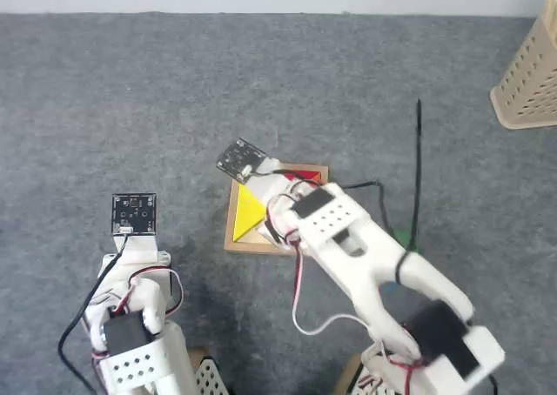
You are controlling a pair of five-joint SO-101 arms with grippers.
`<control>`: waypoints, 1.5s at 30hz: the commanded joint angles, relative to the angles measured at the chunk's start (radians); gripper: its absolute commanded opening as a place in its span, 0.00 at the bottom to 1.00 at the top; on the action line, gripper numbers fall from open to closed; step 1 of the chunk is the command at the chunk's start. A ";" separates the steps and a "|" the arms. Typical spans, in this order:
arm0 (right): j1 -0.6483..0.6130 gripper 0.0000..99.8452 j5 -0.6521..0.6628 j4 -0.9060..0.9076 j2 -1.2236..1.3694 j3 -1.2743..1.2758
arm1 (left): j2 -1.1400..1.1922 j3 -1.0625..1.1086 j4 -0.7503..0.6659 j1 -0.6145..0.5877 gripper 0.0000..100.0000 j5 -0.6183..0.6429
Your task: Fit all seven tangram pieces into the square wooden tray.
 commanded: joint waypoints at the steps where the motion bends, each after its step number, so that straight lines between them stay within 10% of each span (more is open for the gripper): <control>1: 0.015 0.01 -0.011 -0.028 -0.065 0.003 | -0.014 -0.007 0.008 -0.003 0.01 -0.005; 25: 0.163 0.01 0.046 0.001 0.252 -0.276 | -0.014 -0.007 0.008 -0.003 0.01 -0.005; 45: 0.012 0.01 -0.087 -0.162 0.030 -0.089 | -0.014 -0.007 0.008 -0.003 0.01 -0.005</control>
